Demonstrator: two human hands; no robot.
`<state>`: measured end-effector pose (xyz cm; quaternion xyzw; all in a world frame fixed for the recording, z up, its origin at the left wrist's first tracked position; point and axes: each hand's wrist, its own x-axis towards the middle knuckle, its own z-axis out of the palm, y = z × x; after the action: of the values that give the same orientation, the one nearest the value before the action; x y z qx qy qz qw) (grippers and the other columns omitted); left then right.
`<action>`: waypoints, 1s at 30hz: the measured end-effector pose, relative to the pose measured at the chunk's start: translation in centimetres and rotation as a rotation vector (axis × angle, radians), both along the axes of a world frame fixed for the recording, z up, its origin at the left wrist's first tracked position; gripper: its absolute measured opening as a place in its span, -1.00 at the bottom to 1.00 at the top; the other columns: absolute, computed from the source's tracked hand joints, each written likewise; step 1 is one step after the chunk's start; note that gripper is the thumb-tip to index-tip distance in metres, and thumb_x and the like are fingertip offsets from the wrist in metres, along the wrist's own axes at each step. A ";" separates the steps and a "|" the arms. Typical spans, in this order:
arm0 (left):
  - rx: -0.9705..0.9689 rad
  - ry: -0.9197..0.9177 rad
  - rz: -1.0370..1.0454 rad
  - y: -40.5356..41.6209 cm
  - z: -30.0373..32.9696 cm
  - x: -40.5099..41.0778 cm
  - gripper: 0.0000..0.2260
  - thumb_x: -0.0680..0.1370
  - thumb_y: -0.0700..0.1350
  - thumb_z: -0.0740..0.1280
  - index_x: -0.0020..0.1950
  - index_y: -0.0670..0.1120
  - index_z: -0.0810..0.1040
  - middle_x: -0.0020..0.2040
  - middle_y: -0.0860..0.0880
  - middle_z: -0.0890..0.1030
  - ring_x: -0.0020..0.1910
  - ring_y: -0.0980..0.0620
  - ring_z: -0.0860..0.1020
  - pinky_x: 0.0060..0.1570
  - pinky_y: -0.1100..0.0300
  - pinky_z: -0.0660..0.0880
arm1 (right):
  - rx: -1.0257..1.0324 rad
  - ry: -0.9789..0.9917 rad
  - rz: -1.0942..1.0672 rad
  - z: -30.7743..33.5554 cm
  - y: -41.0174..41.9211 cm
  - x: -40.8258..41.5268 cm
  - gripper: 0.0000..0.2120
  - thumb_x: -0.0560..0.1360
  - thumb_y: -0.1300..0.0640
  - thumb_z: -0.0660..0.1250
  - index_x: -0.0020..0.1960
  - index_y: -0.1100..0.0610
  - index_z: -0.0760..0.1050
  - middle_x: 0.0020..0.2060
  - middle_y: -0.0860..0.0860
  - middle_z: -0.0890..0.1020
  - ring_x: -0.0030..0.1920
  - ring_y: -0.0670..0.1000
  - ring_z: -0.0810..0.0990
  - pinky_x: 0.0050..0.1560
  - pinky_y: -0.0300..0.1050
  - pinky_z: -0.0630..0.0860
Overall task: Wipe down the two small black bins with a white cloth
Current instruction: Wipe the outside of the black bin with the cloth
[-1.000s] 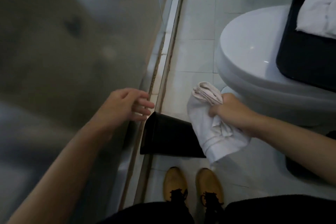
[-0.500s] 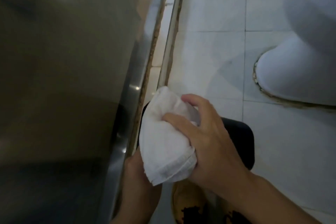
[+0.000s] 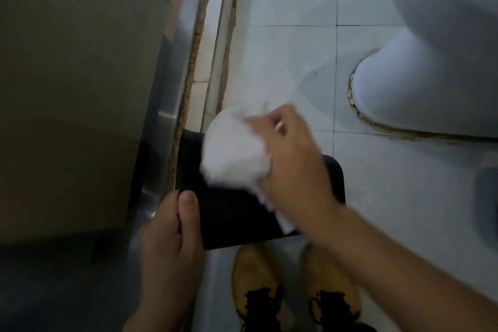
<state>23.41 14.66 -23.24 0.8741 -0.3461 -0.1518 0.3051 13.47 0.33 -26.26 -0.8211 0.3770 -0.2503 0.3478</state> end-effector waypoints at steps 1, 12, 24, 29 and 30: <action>-0.010 -0.048 -0.015 0.1 0.5 -0.4 -0.67 0.63 -0.01 0.09 -0.35 0.01 0.29 -0.49 0.06 0.34 -0.45 0.17 0.39 -0.48 0.36 0.21 | 0.010 0.083 -0.059 -0.7 -1.6 0.0 -0.61 0.44 0.12 0.39 0.26 0.10 0.54 0.01 0.01 0.41 0.00 0.11 0.52 -0.08 -0.16 0.41; 0.033 0.072 0.284 -1.6 -0.7 -0.9 -0.68 0.64 -0.12 0.17 0.27 -0.31 0.50 0.21 -0.32 0.55 0.18 -0.09 0.55 0.24 -0.19 0.42 | -0.110 -0.095 0.187 1.9 3.5 3.2 -0.51 0.44 -0.04 0.43 0.31 0.13 0.53 0.15 0.15 0.50 0.12 0.11 0.47 0.11 0.07 0.55; -0.034 -0.003 0.067 -1.1 0.0 -0.4 -0.63 0.59 0.09 0.06 -0.33 -0.07 0.37 -0.45 -0.08 0.42 -0.45 -0.06 0.41 -0.48 -0.05 0.34 | 0.028 -0.052 -0.027 0.0 3.5 -2.9 -0.48 0.44 -0.06 0.31 0.33 0.15 0.53 0.10 0.11 0.47 0.09 0.05 0.47 0.05 -0.17 0.51; -0.022 -0.028 0.044 -0.6 0.1 -0.6 -0.58 0.58 0.13 0.03 -0.33 -0.11 0.36 -0.44 -0.16 0.41 -0.49 -0.08 0.38 -0.51 -0.05 0.37 | 0.028 0.012 -0.257 -4.3 -0.5 -5.5 -0.60 0.42 0.12 0.36 0.25 0.13 0.58 0.04 0.08 0.46 0.03 0.07 0.48 -0.06 -0.17 0.43; -0.027 -0.020 0.043 -0.8 0.4 -0.7 -0.59 0.59 0.12 0.04 -0.33 -0.10 0.36 -0.45 -0.15 0.41 -0.50 -0.06 0.36 -0.54 0.00 0.35 | 0.105 0.075 -0.349 -5.6 -2.5 -6.5 -0.63 0.41 0.18 0.39 0.22 0.10 0.59 0.03 0.04 0.43 0.03 0.09 0.50 -0.07 -0.16 0.40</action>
<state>22.67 13.86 -22.84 0.8787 -0.3323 -0.1318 0.3165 7.01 -2.19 -31.83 -0.7326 0.5389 -0.2561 0.3275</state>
